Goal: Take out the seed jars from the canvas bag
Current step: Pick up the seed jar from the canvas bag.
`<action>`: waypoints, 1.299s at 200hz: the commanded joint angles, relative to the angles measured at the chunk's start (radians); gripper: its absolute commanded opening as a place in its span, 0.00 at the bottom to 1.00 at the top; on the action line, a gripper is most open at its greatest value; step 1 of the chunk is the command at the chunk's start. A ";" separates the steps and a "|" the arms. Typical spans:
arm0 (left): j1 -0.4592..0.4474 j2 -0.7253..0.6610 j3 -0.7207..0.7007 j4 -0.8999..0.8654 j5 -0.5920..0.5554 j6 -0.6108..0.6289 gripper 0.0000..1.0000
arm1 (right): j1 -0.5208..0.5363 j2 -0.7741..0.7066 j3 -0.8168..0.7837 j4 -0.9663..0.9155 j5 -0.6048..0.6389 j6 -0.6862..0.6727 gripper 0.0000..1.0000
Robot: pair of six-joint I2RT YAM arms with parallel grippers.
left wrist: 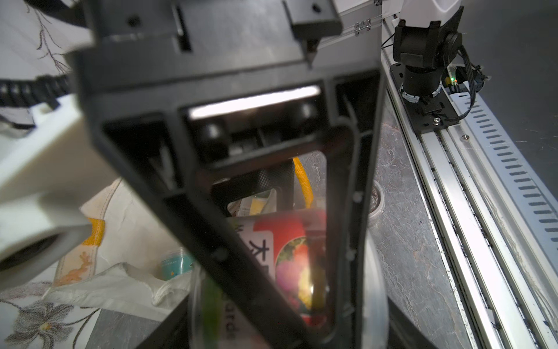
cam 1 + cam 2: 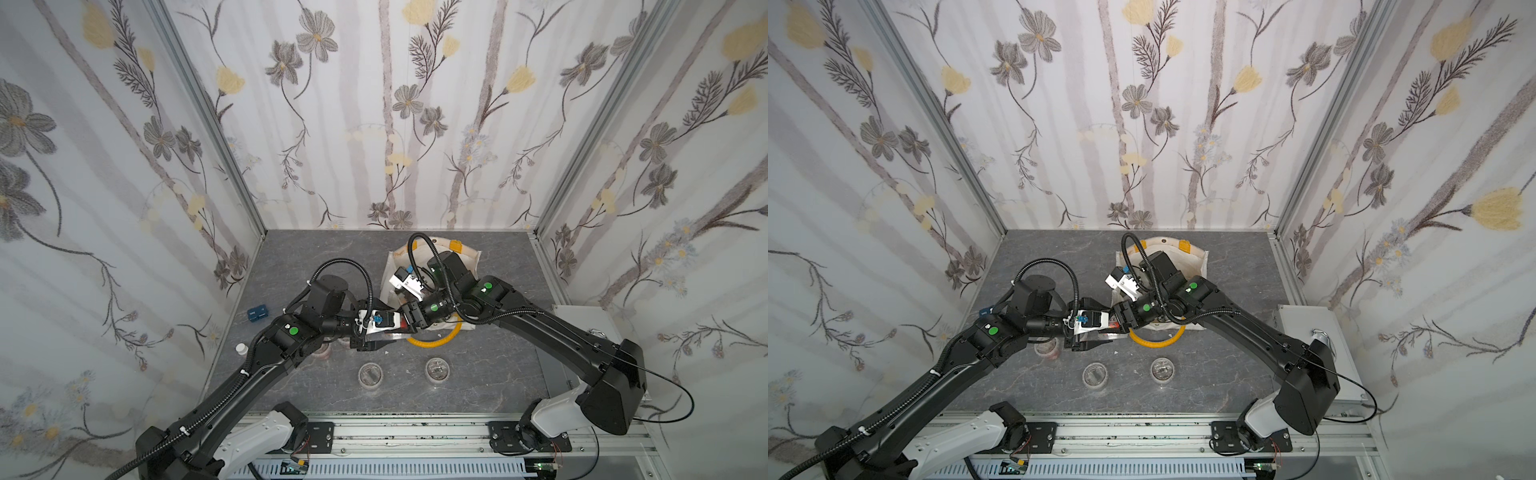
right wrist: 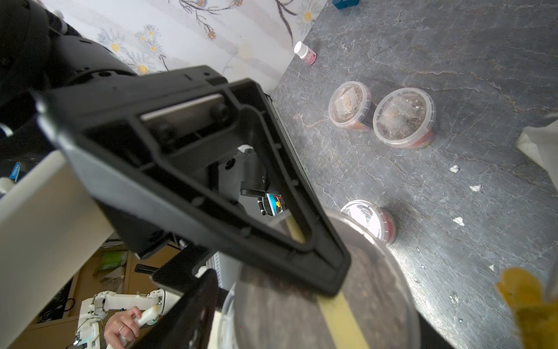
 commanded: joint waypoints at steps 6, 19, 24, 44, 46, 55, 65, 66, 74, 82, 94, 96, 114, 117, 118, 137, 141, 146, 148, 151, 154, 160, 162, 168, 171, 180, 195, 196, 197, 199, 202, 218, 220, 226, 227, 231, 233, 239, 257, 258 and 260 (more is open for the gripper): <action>0.001 -0.006 -0.020 0.077 0.014 -0.110 0.69 | -0.032 -0.088 -0.040 0.091 0.025 0.004 0.75; 0.000 -0.005 -0.040 0.118 0.023 -0.169 0.68 | -0.060 -0.140 -0.078 0.131 0.055 0.005 0.76; 0.000 -0.006 -0.044 0.130 0.028 -0.189 0.68 | -0.065 -0.163 -0.097 0.142 0.068 -0.003 0.76; 0.001 0.000 -0.068 0.182 0.022 -0.289 0.65 | -0.071 -0.260 -0.162 0.169 0.156 -0.071 0.77; 0.001 0.000 -0.070 0.187 0.022 -0.303 0.65 | -0.071 -0.265 -0.166 0.170 0.159 -0.076 0.77; 0.002 0.003 -0.079 0.214 0.031 -0.368 0.65 | -0.070 -0.327 -0.220 0.202 0.190 -0.126 0.79; 0.003 0.002 -0.089 0.236 0.057 -0.430 0.65 | -0.064 -0.393 -0.284 0.247 0.237 -0.174 0.79; 0.003 0.002 -0.091 0.238 0.060 -0.438 0.65 | -0.063 -0.401 -0.292 0.253 0.243 -0.180 0.80; 0.001 0.001 -0.101 0.258 0.080 -0.488 0.65 | -0.047 -0.467 -0.361 0.309 0.284 -0.231 0.80; 0.003 0.001 -0.109 0.274 0.107 -0.533 0.65 | -0.025 -0.532 -0.433 0.375 0.329 -0.296 0.81; 0.001 0.000 -0.123 0.306 0.155 -0.598 0.65 | 0.038 -0.626 -0.537 0.484 0.387 -0.378 0.85; 0.001 0.000 -0.125 0.310 0.162 -0.610 0.65 | 0.046 -0.640 -0.556 0.502 0.398 -0.390 0.86; 0.001 0.009 -0.148 0.326 0.238 -0.661 0.66 | 0.090 -0.720 -0.683 0.638 0.460 -0.465 0.91; 0.001 0.010 -0.149 0.324 0.253 -0.658 0.66 | 0.092 -0.726 -0.696 0.656 0.464 -0.471 0.92; 0.001 0.011 -0.150 0.323 0.260 -0.657 0.66 | 0.092 -0.728 -0.699 0.661 0.464 -0.473 0.92; -0.002 0.011 -0.178 0.351 0.341 -0.659 0.67 | 0.095 -0.716 -0.736 0.716 0.437 -0.506 0.95; -0.004 0.010 -0.185 0.360 0.354 -0.659 0.67 | 0.096 -0.708 -0.738 0.721 0.423 -0.515 0.95; -0.006 0.010 -0.193 0.370 0.366 -0.659 0.67 | 0.096 -0.695 -0.738 0.721 0.399 -0.529 0.95; -0.007 0.010 -0.196 0.372 0.368 -0.658 0.67 | 0.096 -0.691 -0.738 0.721 0.389 -0.535 0.95; -0.010 0.010 -0.199 0.373 0.370 -0.655 0.67 | 0.096 -0.683 -0.738 0.722 0.380 -0.541 0.95; -0.012 0.010 -0.200 0.373 0.372 -0.652 0.67 | 0.096 -0.675 -0.735 0.723 0.372 -0.543 0.95; -0.017 0.010 -0.200 0.368 0.375 -0.643 0.67 | 0.096 -0.658 -0.733 0.724 0.356 -0.544 0.95; -0.018 0.011 -0.200 0.366 0.375 -0.640 0.67 | 0.096 -0.653 -0.731 0.724 0.351 -0.545 0.95; -0.021 0.013 -0.200 0.363 0.379 -0.632 0.67 | 0.096 -0.638 -0.726 0.721 0.325 -0.546 0.95; -0.023 0.013 -0.201 0.363 0.384 -0.629 0.67 | 0.096 -0.631 -0.724 0.722 0.316 -0.546 0.95; -0.025 0.014 -0.200 0.362 0.392 -0.623 0.67 | 0.096 -0.609 -0.718 0.719 0.277 -0.547 0.95; -0.030 0.014 -0.202 0.368 0.402 -0.621 0.67 | 0.096 -0.575 -0.710 0.714 0.222 -0.546 0.93; -0.031 0.014 -0.202 0.368 0.402 -0.620 0.68 | 0.096 -0.572 -0.709 0.714 0.218 -0.545 0.92; -0.031 0.014 -0.201 0.367 0.403 -0.620 0.68 | 0.096 -0.570 -0.709 0.713 0.216 -0.544 0.92; -0.030 0.014 -0.203 0.368 0.404 -0.621 0.68 | 0.096 -0.567 -0.707 0.711 0.204 -0.545 0.91; -0.030 0.014 -0.203 0.367 0.404 -0.621 0.68 | 0.096 -0.560 -0.704 0.707 0.189 -0.545 0.90; -0.031 0.014 -0.203 0.362 0.414 -0.621 0.68 | 0.095 -0.530 -0.694 0.698 0.143 -0.526 0.83; -0.031 0.013 -0.203 0.361 0.416 -0.621 0.68 | 0.094 -0.525 -0.693 0.697 0.136 -0.522 0.82; -0.031 0.012 -0.205 0.360 0.418 -0.621 0.68 | 0.093 -0.516 -0.692 0.696 0.125 -0.516 0.78; -0.031 0.012 -0.206 0.360 0.418 -0.621 0.68 | 0.094 -0.515 -0.691 0.695 0.124 -0.514 0.78; -0.031 0.011 -0.208 0.360 0.418 -0.618 0.68 | 0.093 -0.512 -0.692 0.697 0.123 -0.504 0.76; -0.031 0.010 -0.209 0.358 0.418 -0.617 0.68 | 0.094 -0.509 -0.692 0.699 0.123 -0.500 0.75; -0.031 0.008 -0.211 0.356 0.417 -0.610 0.68 | 0.093 -0.504 -0.692 0.701 0.116 -0.488 0.72; -0.031 0.001 -0.211 0.351 0.409 -0.596 0.70 | 0.094 -0.499 -0.694 0.707 0.092 -0.467 0.63; -0.031 0.001 -0.211 0.351 0.409 -0.594 0.70 | 0.094 -0.498 -0.695 0.707 0.090 -0.466 0.62; -0.031 0.001 -0.211 0.352 0.409 -0.594 0.71 | 0.094 -0.498 -0.695 0.708 0.088 -0.465 0.61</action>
